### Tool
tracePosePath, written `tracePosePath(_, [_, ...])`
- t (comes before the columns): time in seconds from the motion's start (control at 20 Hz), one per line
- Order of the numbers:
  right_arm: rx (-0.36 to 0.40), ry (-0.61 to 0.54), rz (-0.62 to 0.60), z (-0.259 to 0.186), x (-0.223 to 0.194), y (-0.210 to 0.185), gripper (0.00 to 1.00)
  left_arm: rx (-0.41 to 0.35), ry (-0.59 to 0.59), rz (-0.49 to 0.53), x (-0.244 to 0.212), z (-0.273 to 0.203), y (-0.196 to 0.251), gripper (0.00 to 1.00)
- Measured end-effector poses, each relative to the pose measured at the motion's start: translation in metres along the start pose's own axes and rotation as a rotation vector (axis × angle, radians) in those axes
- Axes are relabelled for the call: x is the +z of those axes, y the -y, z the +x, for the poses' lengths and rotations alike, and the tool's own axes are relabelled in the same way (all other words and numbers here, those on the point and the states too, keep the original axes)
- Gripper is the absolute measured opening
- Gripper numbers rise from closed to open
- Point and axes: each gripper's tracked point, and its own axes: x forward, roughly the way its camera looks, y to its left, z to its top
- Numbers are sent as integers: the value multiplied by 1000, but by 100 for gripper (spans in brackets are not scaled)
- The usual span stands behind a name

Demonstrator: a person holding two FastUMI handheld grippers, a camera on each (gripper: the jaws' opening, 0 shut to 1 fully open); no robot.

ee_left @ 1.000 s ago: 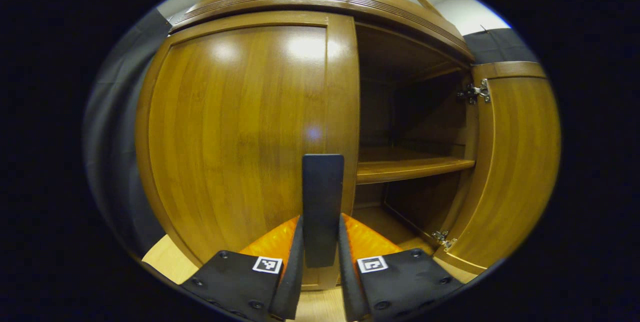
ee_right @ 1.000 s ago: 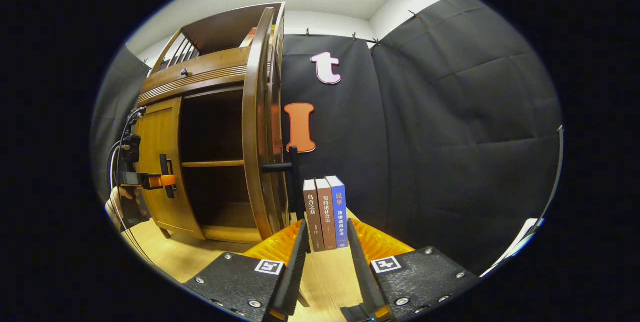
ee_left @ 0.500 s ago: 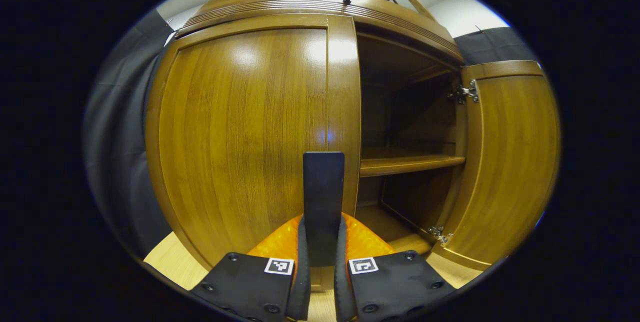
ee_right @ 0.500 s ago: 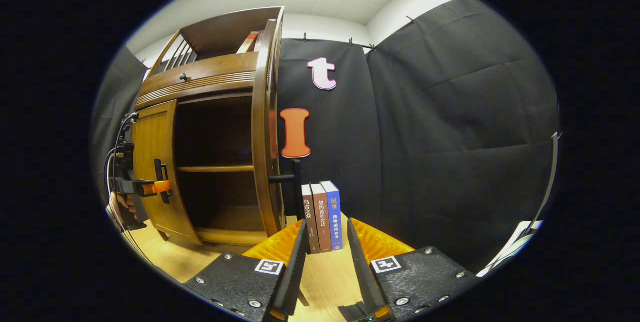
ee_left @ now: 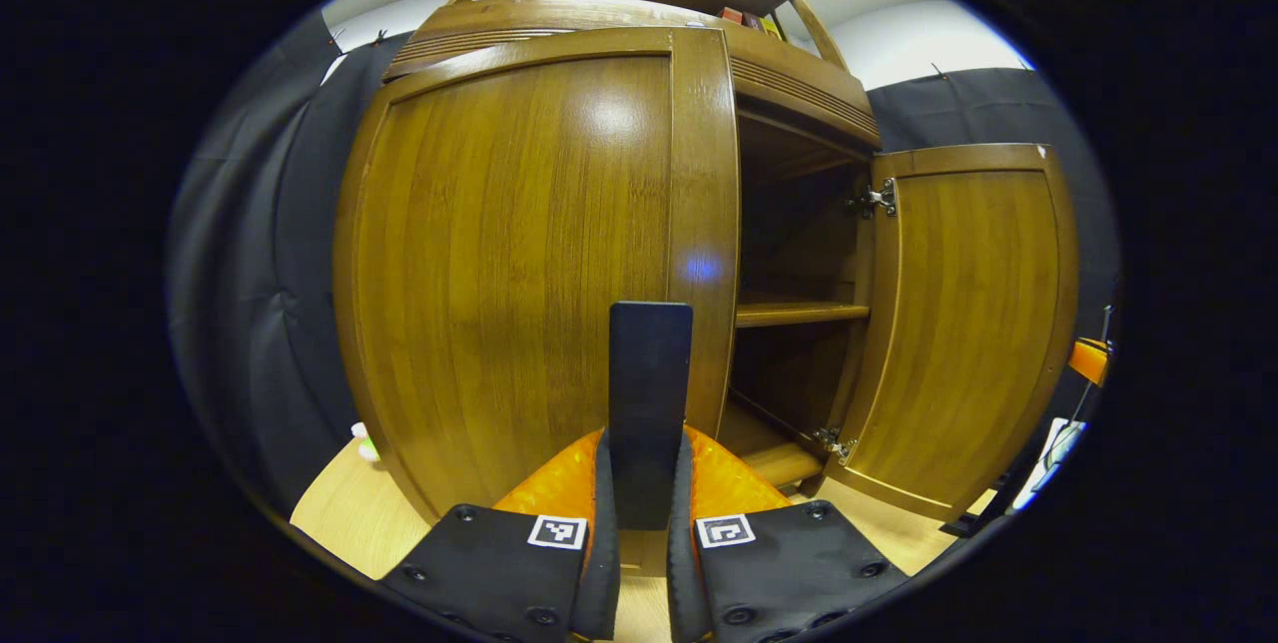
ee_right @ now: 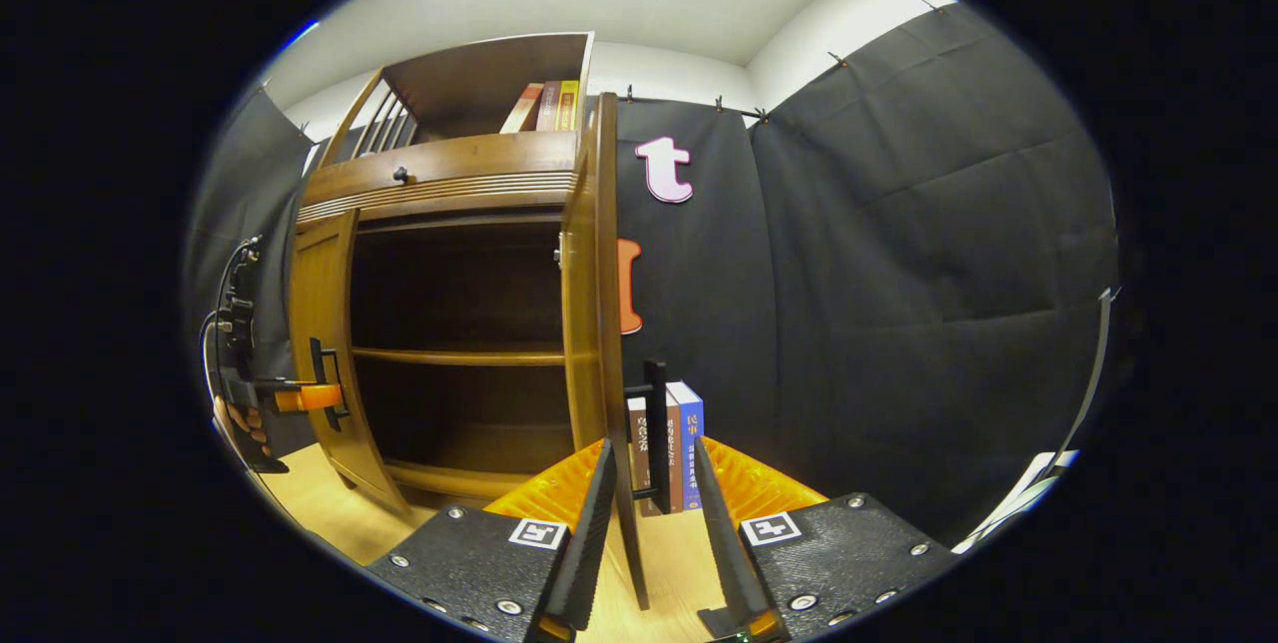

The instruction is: Open the right door of the double-door shoe cabinet with the right hand, and open the left door with the left hand.

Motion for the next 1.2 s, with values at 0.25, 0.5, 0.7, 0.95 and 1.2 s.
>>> tracePosePath(0.25, [44, 5, -6, -9, 9, -26, 50, -13, 7, 7, -4, -32, -9, 27])
tracePosePath(0.5, [82, 1, 5, -13, 13, -53, 49, -14, -2, 4, -8, -68, -20, 27])
tracePosePath(0.7, [117, -5, 9, -13, 12, -75, 49, 4, 13, 13, -8, -99, -40, 26])
tracePosePath(0.95, [153, -12, 3, -13, 13, -100, 50, 43, 21, 14, -8, -134, -74, 27])
tracePosePath(1.2, [192, -21, 9, -11, 14, -124, 49, 116, 33, 57, -9, -163, -109, 18])
